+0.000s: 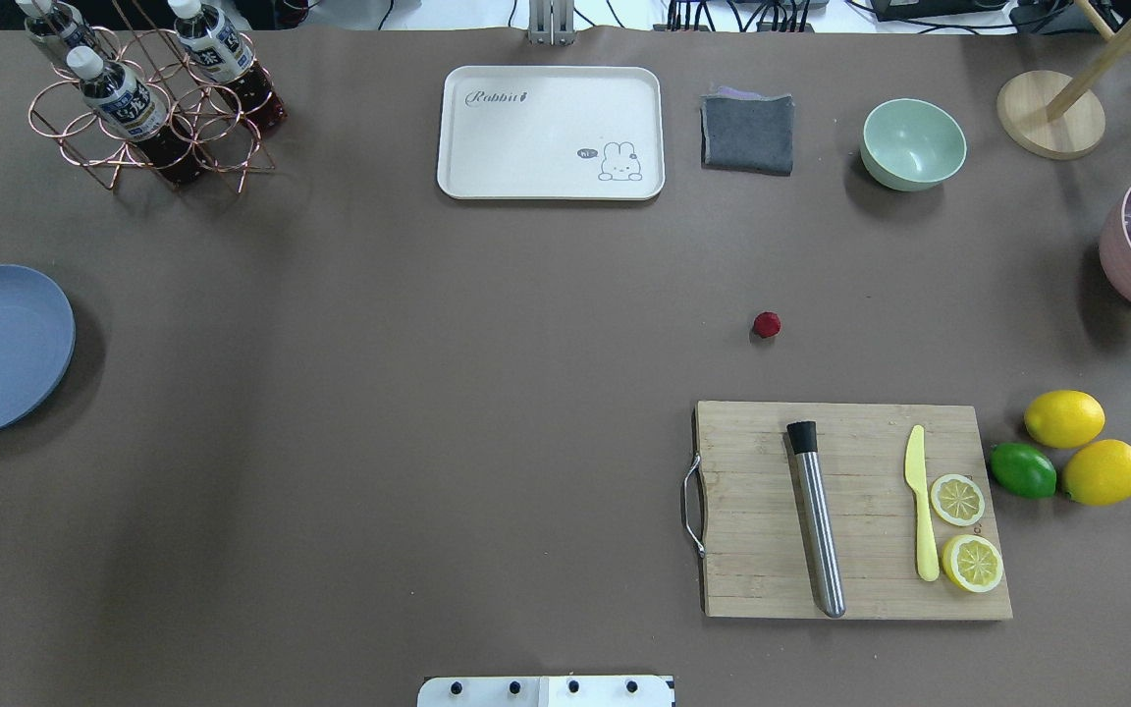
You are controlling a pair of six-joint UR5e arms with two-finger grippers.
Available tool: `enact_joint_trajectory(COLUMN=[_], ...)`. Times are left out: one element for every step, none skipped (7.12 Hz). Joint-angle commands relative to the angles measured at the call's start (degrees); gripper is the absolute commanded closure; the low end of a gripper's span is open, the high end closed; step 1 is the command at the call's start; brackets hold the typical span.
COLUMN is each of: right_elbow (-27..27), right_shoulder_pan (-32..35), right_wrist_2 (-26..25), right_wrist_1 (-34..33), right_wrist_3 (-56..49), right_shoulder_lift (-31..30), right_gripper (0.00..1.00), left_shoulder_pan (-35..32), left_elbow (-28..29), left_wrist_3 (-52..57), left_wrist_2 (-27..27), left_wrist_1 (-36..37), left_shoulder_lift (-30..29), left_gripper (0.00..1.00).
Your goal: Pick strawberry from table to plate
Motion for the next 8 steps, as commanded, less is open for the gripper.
enact_joint_trajectory(right_elbow=[0.00,0.17,0.35,0.44,0.61,0.61,0.61,0.70], right_shoulder_pan=[0.02,0.02,0.02,0.02,0.02,0.02,0.02,0.02], right_wrist_2=[0.01,0.01,0.01,0.01,0.09,0.09,0.09,0.27], right_wrist_1=[0.00,0.00,0.00,0.00,0.00,0.00,0.09,0.09], right_wrist_3=[0.00,0.00,0.00,0.00,0.00,0.00,0.00,0.00], right_shoulder_lift=[-0.09,-0.09,-0.17,-0.17,-0.09,-0.09,0.00,0.18], right_gripper=[0.00,0.00,0.00,0.00,0.00,0.00,0.00,0.00], left_shoulder_pan=[0.06,-0.03,-0.03,0.06,-0.03,0.06,0.06,0.06], left_elbow=[-0.34,-0.51,-0.17,-0.16,-0.16,0.01,0.01,0.10], left_wrist_3=[0.01,0.01,-0.08,0.01,-0.08,-0.08,-0.08,-0.08], left_wrist_2=[0.00,0.00,0.00,0.09,0.09,0.09,0.09,0.09], left_wrist_1=[0.03,0.03,0.03,0.03,0.03,0.11,0.11,0.03], left_shoulder_lift=[0.28,0.28,0.36,0.37,0.37,0.28,0.36,0.37], left_gripper=[0.02,0.02,0.02,0.02,0.02,0.02,0.02,0.02])
